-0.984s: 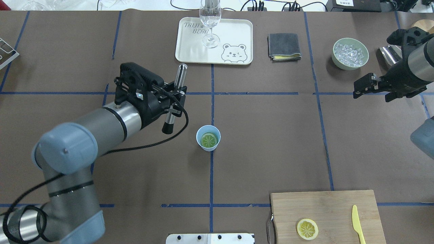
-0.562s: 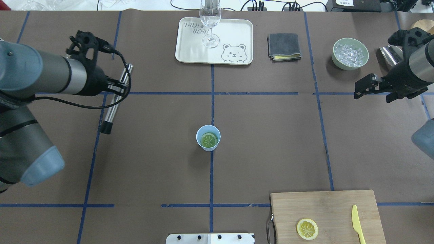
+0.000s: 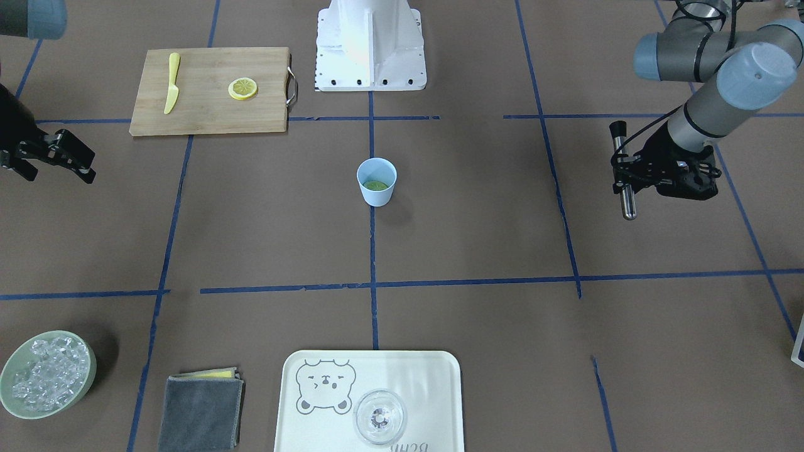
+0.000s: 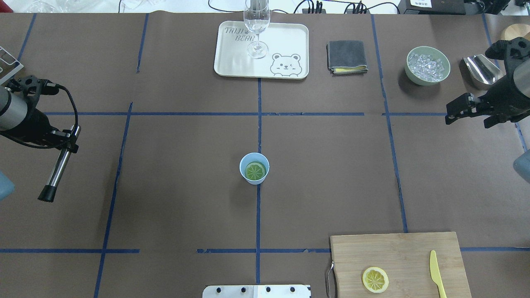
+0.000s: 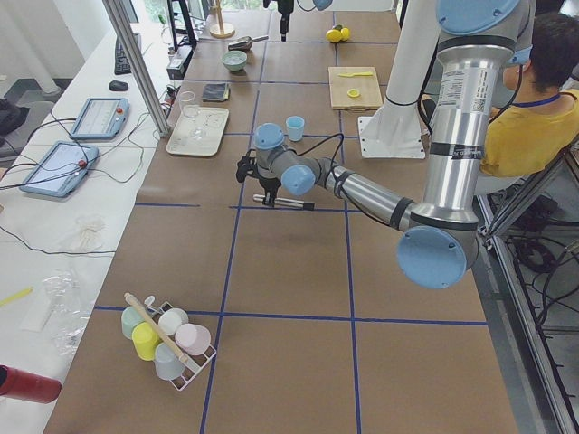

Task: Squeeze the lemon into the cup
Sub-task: 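Carry the muddler back and lower it to the table with the left gripper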

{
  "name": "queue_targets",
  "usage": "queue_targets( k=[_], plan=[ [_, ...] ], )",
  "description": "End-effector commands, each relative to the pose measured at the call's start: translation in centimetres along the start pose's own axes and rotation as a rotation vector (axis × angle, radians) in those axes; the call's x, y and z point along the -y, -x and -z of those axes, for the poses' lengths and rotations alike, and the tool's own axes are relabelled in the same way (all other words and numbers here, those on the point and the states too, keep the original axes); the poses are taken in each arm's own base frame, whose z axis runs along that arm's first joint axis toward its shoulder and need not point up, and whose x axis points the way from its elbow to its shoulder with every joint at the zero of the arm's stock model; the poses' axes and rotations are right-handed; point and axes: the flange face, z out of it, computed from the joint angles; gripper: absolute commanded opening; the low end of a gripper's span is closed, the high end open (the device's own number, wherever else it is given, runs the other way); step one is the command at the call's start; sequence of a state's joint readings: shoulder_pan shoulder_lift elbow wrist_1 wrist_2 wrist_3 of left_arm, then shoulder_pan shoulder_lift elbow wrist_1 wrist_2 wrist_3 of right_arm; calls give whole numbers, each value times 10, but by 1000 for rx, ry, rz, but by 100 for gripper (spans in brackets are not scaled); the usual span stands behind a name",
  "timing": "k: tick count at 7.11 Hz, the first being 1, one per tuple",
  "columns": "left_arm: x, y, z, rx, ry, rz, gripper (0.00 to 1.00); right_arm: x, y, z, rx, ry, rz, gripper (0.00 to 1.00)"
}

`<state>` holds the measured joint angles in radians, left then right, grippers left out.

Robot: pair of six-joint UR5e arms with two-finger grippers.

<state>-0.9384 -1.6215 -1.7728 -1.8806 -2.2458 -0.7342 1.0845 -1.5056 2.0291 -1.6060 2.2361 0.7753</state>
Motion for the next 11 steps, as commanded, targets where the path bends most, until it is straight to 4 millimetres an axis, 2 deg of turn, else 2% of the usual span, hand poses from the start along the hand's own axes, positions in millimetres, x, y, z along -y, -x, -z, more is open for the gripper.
queue_targets(
  k=[1,3,6,8,11],
  plan=[
    [3,29,-34,37,56,92,0,4,-19,3,23,22,-4,100],
    [5,33,-42,51,62,114,0,4,-20,3,19,20,-5,100],
    [21,27,-44,90,13,100,0,3,-20,4,18,14,0,100],
    [22,25,-42,91,5,91,0,2,-19,6,21,10,4,100],
    [17,14,-54,107,-20,53,0,2,-19,6,21,11,3,100]
  ],
)
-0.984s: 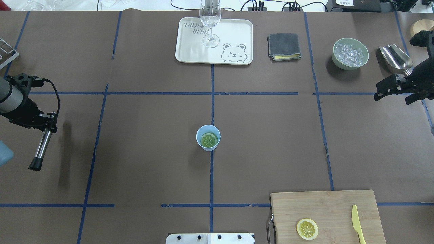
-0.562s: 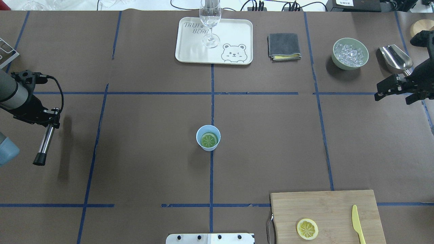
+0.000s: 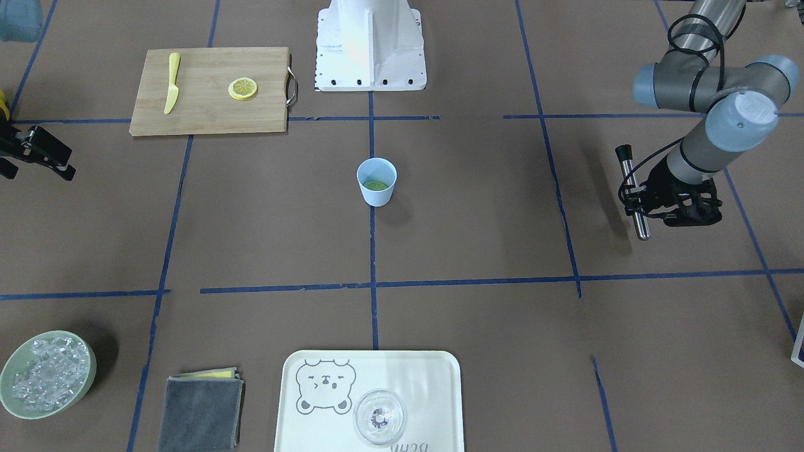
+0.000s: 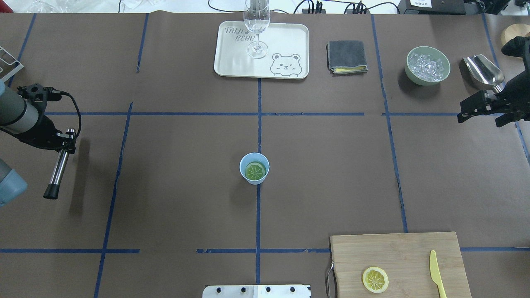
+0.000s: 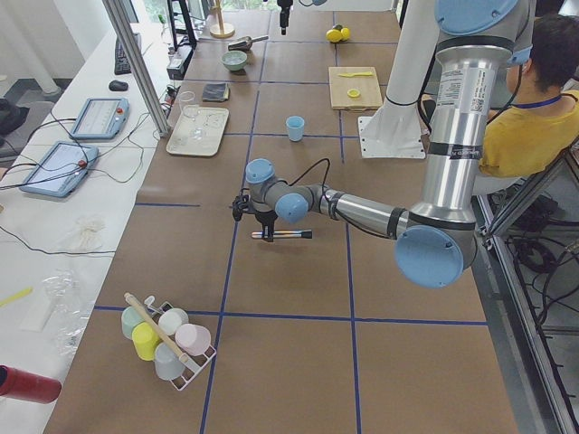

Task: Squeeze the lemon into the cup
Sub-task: 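Carry the muddler back and lower it to the table with the left gripper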

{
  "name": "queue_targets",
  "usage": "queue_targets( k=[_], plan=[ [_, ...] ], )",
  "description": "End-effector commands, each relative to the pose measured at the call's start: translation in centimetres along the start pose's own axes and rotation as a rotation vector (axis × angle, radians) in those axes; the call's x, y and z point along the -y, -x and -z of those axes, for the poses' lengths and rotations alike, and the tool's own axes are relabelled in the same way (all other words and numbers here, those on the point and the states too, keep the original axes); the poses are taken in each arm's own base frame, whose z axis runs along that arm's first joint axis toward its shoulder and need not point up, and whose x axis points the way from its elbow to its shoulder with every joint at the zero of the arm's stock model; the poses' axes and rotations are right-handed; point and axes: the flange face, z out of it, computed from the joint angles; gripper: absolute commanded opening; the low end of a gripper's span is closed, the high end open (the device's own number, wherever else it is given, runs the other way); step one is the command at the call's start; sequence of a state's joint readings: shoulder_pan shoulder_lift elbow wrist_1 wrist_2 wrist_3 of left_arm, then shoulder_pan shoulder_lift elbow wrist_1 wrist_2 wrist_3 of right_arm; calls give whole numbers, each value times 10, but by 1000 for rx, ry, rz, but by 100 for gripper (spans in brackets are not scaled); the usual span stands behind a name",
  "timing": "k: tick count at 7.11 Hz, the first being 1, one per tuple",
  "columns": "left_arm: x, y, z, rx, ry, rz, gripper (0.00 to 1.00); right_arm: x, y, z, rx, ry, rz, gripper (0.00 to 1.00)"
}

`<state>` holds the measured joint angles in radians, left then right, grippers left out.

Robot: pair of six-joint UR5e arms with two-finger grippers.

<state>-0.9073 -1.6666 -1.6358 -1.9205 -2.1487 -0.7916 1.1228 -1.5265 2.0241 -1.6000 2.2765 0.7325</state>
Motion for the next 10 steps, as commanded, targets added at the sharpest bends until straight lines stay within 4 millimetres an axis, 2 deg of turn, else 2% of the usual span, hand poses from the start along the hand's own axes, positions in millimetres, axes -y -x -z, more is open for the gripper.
queue_targets(
  k=[1,3,4,5,6,7,10],
  plan=[
    [-4,-5,-6,8,-6,-14,0,-1,1,1,2,0,1,100],
    [-3,-5,-6,9,-5,-15,7,-1,1,2,4,0,2,100],
    [-4,-5,-6,8,-4,-9,23,-1,1,2,4,-1,1,100],
    [-4,-5,-6,4,0,-7,32,-1,1,3,5,-2,2,100],
    [-4,-5,-6,3,1,3,50,-3,3,6,9,-7,7,100],
    [-4,-6,-6,2,0,21,55,-3,3,7,10,-9,7,100],
    [-3,-10,2,-1,-18,8,57,-1,5,7,11,-10,8,100]
  ],
)
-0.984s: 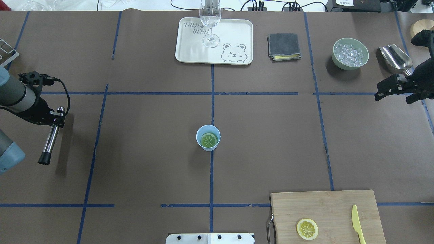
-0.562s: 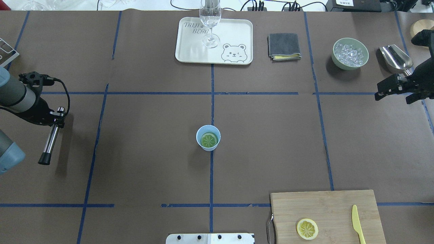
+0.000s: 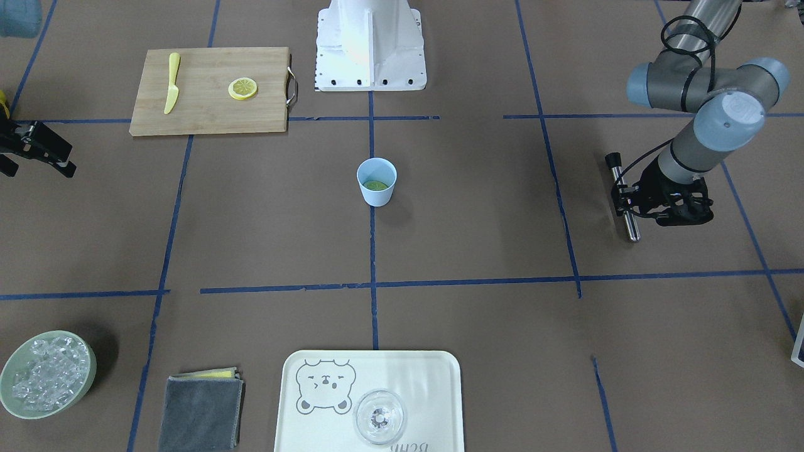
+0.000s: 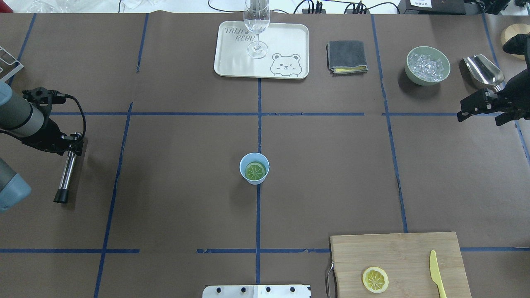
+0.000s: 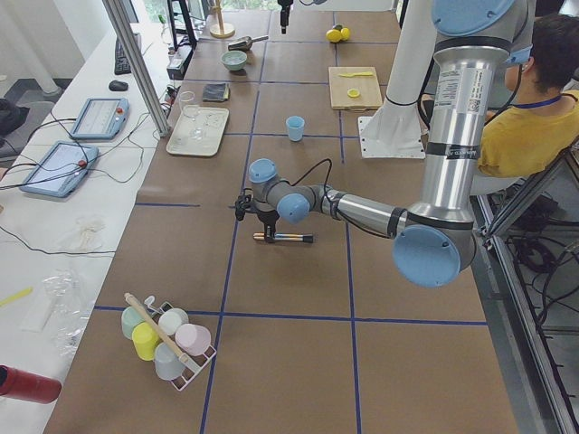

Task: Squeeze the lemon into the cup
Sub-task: 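Carry the muddler back and lower it to the table with the left gripper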

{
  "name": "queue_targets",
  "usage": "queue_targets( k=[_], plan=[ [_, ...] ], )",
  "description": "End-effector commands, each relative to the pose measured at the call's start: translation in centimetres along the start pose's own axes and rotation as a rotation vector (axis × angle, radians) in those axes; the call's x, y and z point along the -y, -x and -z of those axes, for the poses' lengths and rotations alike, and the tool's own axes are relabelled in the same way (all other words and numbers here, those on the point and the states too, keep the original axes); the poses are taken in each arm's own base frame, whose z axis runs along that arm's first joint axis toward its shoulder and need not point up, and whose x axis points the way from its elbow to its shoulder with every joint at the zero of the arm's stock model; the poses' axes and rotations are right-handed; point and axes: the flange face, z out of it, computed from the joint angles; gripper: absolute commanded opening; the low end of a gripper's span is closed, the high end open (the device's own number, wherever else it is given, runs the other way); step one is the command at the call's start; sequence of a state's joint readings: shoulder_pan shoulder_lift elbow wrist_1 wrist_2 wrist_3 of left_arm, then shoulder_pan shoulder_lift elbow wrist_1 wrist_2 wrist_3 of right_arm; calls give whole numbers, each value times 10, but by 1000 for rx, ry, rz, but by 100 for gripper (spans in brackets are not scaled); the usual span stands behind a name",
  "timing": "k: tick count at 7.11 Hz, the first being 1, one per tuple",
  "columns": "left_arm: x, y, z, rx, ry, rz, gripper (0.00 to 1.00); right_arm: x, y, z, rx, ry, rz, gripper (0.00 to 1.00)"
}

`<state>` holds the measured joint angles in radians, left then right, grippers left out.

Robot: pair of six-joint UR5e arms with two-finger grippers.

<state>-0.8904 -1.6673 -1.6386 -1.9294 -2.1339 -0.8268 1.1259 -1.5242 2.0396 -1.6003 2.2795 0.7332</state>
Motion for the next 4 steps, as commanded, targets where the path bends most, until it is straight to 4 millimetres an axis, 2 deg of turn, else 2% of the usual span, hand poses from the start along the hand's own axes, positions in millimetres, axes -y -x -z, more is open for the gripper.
queue_targets(
  k=[1,2,3,4],
  plan=[
    [-6,-11,28,-29,-39,-40,57,6,-10,6,-6,-13,-18,100],
    [-10,-13,59,-58,-86,-51,58,22,-39,15,-19,-27,16,100],
    [-18,0,93,-79,-131,-43,73,37,-75,16,-38,-31,24,100],
    [-21,51,130,-51,-194,-130,100,52,-112,22,-49,-44,-21,100]
  ],
)
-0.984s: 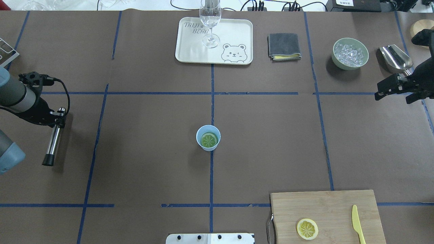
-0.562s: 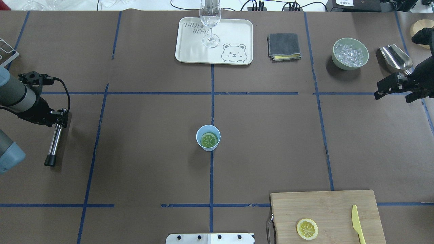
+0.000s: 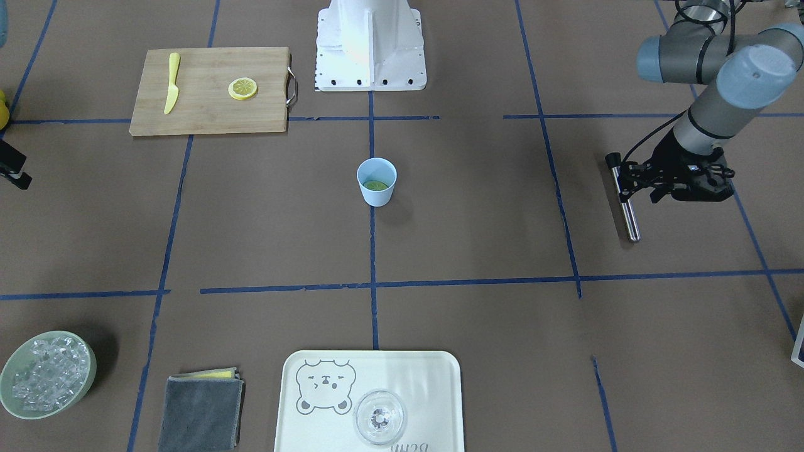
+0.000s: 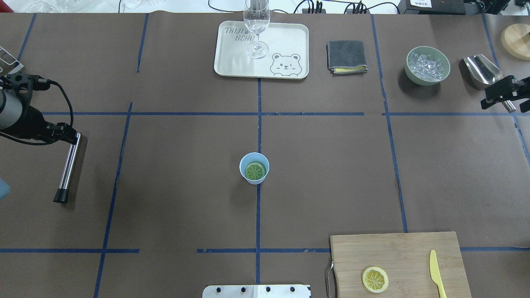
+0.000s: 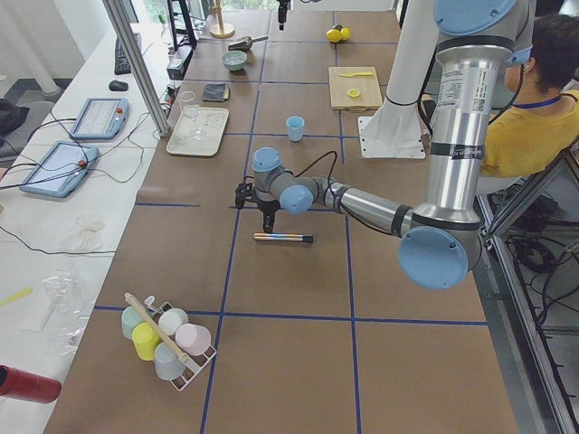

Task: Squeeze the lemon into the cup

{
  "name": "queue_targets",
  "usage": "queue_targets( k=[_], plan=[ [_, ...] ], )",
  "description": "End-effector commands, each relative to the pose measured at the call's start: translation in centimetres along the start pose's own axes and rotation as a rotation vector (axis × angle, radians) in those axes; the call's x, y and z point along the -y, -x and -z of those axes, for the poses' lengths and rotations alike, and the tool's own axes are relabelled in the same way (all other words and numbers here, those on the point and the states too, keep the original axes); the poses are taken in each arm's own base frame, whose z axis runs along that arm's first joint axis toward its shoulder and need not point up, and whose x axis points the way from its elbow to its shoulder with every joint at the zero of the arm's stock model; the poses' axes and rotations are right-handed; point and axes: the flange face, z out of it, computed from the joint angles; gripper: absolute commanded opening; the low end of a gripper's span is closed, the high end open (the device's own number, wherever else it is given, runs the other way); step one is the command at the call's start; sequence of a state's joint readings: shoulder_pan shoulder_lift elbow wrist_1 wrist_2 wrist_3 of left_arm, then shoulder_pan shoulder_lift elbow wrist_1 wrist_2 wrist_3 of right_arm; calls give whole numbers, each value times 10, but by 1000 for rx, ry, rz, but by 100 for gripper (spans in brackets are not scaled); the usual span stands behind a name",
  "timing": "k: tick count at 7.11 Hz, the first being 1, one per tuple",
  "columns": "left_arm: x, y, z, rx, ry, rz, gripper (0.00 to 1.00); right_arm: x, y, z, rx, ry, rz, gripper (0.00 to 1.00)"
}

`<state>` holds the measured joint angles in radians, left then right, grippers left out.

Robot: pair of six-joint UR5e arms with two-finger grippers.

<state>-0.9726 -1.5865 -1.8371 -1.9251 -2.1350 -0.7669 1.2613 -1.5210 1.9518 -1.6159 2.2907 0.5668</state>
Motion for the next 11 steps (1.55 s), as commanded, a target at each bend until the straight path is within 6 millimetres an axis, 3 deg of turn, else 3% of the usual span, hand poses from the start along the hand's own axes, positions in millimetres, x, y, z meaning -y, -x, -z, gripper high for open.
queue_targets(
  k=[1,3,4,5,6,7,8,10,11],
  plan=[
    [-10,97,76,32,-89,-155,100,26,-78,4,-26,-6,28,100],
    [-31,206,110,20,-95,-227,100,36,-146,2,-41,46,85,100],
    [-33,239,119,41,-110,-236,100,35,-163,3,-34,69,121,100],
    [-31,260,137,60,-103,-181,100,36,-193,-5,-1,93,153,100],
    [-13,273,162,73,-106,-106,100,37,-209,-7,-2,96,181,100],
    [7,263,189,72,-109,-70,100,29,-217,-13,3,107,169,100],
    [12,257,193,73,-118,-66,100,25,-227,-24,4,129,140,100],
    [5,285,167,79,-64,-24,100,24,-224,-26,45,132,136,100],
    [3,302,123,63,16,-3,100,23,-226,-31,44,140,135,100]
  ],
)
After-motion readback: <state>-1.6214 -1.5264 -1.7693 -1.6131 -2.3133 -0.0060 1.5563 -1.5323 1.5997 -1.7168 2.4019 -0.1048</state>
